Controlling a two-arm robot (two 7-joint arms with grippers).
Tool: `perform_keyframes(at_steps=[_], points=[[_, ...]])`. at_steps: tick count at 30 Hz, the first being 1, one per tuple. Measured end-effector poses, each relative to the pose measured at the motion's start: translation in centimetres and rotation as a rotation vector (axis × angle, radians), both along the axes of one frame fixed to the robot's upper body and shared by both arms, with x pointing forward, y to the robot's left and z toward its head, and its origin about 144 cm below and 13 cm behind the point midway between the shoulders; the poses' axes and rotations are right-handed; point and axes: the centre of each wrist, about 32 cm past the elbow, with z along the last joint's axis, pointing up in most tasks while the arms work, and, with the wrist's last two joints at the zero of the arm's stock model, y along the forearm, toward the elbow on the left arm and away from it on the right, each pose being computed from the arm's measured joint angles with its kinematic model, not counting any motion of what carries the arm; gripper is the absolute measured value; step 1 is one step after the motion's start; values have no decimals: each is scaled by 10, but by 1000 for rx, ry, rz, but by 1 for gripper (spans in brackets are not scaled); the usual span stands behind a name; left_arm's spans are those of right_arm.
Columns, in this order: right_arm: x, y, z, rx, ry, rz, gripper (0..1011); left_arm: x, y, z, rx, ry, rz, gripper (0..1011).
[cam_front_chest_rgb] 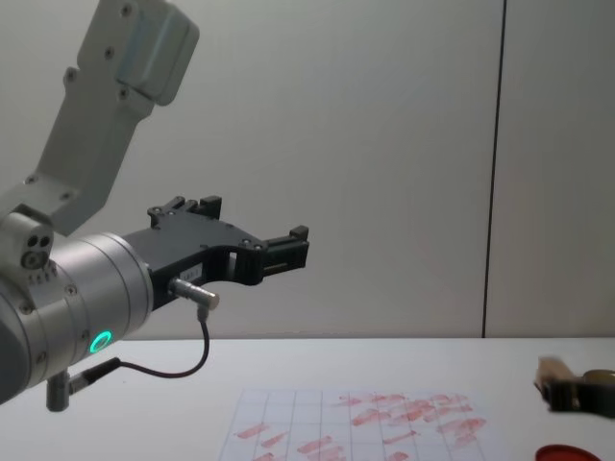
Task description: Use the one hand to pick up the stamp and affix it onto the A4 paper.
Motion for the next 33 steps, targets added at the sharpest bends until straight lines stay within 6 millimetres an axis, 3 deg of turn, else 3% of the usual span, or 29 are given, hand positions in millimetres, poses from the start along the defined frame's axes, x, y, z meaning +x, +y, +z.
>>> perform_keyframes(at_steps=[7,13,33], points=[[-1,12,15,5,-48,45,220,0,0,0,0,0,0,993],[-1,21,16,-1,-38,74,220,0,0,0,0,0,0,993],[17,50,-24,-55,111,110,220,0,0,0,0,0,0,993]])
